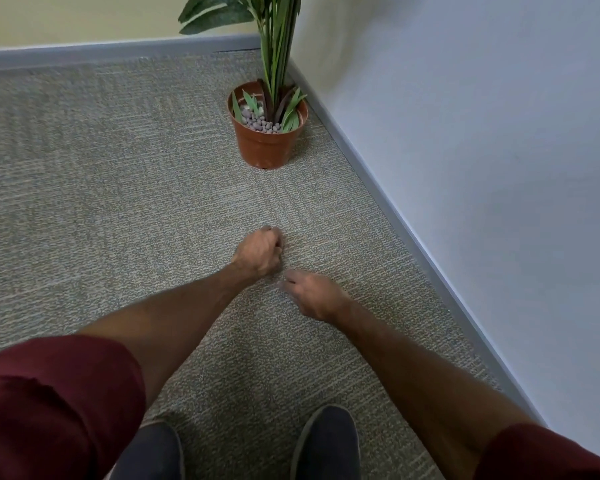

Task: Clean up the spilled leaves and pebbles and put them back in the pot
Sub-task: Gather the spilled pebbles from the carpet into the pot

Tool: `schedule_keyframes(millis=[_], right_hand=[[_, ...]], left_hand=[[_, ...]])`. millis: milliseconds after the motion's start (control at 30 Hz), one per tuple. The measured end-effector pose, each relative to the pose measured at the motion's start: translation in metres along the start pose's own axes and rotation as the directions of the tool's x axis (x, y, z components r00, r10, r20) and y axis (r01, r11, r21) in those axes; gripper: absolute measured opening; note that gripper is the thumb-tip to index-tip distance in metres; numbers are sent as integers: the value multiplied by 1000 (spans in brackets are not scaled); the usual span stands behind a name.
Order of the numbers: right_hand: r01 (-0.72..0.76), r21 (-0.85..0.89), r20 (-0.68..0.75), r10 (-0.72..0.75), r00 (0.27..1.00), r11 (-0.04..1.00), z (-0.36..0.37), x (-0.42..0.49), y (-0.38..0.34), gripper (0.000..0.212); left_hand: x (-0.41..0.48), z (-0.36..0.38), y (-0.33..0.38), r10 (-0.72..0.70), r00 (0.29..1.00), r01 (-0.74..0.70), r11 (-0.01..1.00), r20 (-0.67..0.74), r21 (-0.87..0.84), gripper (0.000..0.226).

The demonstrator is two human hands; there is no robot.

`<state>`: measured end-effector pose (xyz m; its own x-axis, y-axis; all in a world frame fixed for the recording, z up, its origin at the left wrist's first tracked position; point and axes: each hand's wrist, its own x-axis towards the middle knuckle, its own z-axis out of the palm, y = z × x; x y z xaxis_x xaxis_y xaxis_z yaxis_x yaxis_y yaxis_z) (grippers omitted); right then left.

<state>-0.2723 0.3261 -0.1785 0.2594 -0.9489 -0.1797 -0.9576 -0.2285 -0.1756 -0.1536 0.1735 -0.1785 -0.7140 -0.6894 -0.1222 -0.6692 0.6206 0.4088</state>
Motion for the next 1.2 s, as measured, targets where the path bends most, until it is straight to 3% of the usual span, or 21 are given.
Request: schedule_keyframes(millis=[167, 300, 433, 567, 633, 700, 767, 900, 1067, 1200], right_hand=[[-3, -71, -17, 2, 1000, 997, 1, -7, -3, 31], [-216, 66, -36, 219, 975, 974, -7, 12, -8, 21], [-382, 162, 78, 374, 924, 910, -22, 40, -11, 15], [-586, 469, 104, 617, 780, 661, -47, 64, 11, 16], [-578, 648, 120, 683, 720, 495, -66, 76, 30, 9], [-557, 744, 137, 731, 669, 370, -88, 91, 45, 9], [-538, 795, 159, 761, 629, 279, -112, 108, 57, 14], [-420, 893, 154, 769, 620, 159, -159, 148, 75, 18], [-348, 924, 84, 801, 593, 161, -201, 193, 99, 21], [-364, 901, -23, 865, 501, 234, -221, 223, 121, 14]], left_hand=[[0, -7, -5, -66, 998, 64, 995, -20, -70, 9], [0, -11, -5, -73, 996, 65, 986, -48, -154, 6], [4, -17, -5, -89, 994, 72, 973, -69, -218, 4], [12, -29, -7, -180, 974, 129, 938, -136, -321, 4], [22, -42, -8, -269, 946, 173, 891, -182, -420, 8], [35, -60, -7, -423, 885, 242, 776, -195, -582, 12], [52, -79, -5, -532, 833, 266, 626, -151, -733, 13], [85, -118, -6, -591, 802, 216, 417, -83, -883, 10], [133, -165, -8, -638, 764, 167, 346, -101, -923, 21], [166, -188, -9, -623, 764, 158, 429, -164, -889, 16]])
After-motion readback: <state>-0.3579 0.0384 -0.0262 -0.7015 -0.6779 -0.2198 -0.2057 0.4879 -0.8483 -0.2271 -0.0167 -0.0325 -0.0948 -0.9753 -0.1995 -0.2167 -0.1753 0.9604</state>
